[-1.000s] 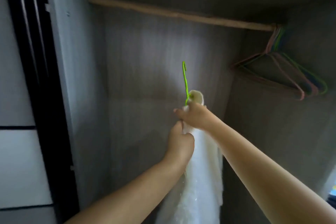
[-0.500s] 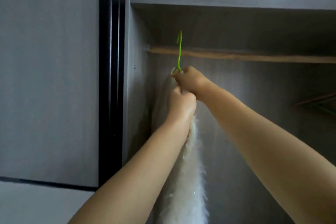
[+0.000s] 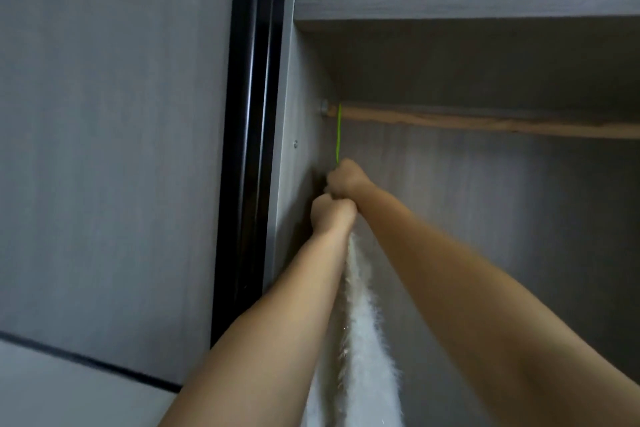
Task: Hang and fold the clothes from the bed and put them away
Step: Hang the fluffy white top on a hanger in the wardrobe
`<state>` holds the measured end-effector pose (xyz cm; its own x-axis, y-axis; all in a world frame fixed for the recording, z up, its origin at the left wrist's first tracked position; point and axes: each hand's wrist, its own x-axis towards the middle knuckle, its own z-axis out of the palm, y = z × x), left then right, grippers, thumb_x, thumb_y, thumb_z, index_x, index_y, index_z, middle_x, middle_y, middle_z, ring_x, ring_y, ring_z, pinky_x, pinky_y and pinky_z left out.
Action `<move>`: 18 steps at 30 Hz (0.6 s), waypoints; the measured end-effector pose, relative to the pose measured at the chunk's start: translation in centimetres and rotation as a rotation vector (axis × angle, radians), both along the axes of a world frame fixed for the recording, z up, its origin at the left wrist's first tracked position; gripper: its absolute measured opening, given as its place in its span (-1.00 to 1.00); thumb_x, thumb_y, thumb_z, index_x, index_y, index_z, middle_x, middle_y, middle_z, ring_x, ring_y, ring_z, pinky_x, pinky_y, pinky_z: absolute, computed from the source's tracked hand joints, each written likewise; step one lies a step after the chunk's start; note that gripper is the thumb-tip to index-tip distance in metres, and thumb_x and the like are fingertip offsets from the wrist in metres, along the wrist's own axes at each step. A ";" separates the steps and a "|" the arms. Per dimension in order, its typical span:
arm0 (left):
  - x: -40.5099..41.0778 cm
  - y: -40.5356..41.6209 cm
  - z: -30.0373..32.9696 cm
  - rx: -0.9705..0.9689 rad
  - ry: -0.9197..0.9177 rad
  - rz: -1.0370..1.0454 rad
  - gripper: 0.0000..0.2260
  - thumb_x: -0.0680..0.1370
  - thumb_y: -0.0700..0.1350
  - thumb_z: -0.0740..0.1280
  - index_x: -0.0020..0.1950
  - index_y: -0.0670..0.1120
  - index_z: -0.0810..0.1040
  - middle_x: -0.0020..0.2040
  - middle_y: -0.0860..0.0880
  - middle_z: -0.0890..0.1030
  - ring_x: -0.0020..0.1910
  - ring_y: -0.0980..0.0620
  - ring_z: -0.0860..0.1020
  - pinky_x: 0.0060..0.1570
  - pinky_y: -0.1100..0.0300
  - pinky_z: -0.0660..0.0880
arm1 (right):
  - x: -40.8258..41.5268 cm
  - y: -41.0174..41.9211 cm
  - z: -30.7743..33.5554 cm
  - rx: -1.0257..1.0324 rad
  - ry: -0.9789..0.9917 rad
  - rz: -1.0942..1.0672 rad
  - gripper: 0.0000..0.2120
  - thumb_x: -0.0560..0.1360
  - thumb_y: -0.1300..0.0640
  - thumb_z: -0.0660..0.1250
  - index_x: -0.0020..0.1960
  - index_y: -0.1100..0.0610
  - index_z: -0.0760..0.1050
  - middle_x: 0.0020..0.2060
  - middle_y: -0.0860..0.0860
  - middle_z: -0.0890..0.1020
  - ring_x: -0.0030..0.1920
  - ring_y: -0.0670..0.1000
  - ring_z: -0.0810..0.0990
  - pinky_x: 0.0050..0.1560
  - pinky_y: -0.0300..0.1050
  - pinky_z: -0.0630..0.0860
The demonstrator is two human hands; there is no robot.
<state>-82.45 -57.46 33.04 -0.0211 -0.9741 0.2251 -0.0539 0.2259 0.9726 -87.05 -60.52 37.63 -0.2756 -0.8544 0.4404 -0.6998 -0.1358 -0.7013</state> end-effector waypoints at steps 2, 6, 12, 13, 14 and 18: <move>0.1 0.0 -1.0 -0.046 -0.016 -0.008 -0.74 0.55 -0.24 0.20 0.17 -0.25 0.57 0.13 -0.28 0.60 0.16 -0.22 0.55 0.12 -0.03 0.48 | -0.3 0.0 -0.6 -0.010 -0.007 0.015 -0.95 0.61 0.26 0.10 0.03 0.17 0.32 -0.02 0.11 0.44 -0.05 0.04 0.41 -0.26 -0.19 0.39; 1.2 1.0 -1.4 -0.214 -0.262 0.036 -0.62 0.59 -0.16 0.19 0.42 -0.12 0.37 0.30 -0.21 0.50 0.28 -0.21 0.46 0.18 0.01 0.43 | -2.1 0.8 -1.8 -0.043 0.071 0.048 -0.72 0.65 0.12 0.11 0.24 0.28 0.39 0.19 0.28 0.54 0.17 0.16 0.53 0.11 -0.06 0.41; 0.7 5.3 -1.4 -0.716 -0.753 0.315 -0.36 0.53 -0.12 0.29 0.54 0.02 0.08 0.47 -0.05 0.25 0.46 -0.08 0.19 0.43 -0.13 0.12 | -7.7 6.4 -4.7 -0.238 0.150 -0.133 -0.56 0.62 0.13 0.18 0.47 0.21 0.24 0.36 0.23 0.43 0.32 0.21 0.43 0.18 -0.15 0.31; 0.0 6.1 -1.7 -0.786 -0.736 0.283 -0.39 0.52 -0.13 0.28 0.53 0.01 0.13 0.44 -0.06 0.28 0.43 -0.09 0.23 0.40 -0.09 0.15 | -9.0 8.0 -5.3 -0.236 0.181 -0.163 -0.55 0.61 0.14 0.18 0.47 0.18 0.23 0.37 0.21 0.42 0.32 0.20 0.43 0.18 -0.17 0.30; -0.9 7.0 -2.0 -0.826 -0.711 0.227 -0.41 0.52 -0.14 0.27 0.52 0.00 0.16 0.42 -0.07 0.32 0.40 -0.11 0.27 0.37 -0.04 0.19 | -10.4 9.9 -5.9 -0.232 0.216 -0.201 -0.55 0.60 0.14 0.19 0.47 0.16 0.23 0.37 0.20 0.41 0.32 0.19 0.43 0.18 -0.17 0.30; -6.2 10.8 -4.5 -0.798 -0.664 -0.050 -0.48 0.55 -0.15 0.26 0.50 -0.02 0.22 0.40 -0.10 0.35 0.37 -0.14 0.31 0.32 0.00 0.27 | -15.4 18.7 -9.3 -0.146 0.370 -0.379 -0.55 0.60 0.13 0.16 0.47 0.10 0.23 0.41 0.13 0.35 0.29 0.16 0.45 0.23 -0.04 0.37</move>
<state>-88.64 -46.66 28.56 -0.4129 -0.5414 0.7324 -0.4965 0.8079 0.3174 -102.43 -41.83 28.36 -0.3566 -0.6480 0.6730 -0.9150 0.0968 -0.3916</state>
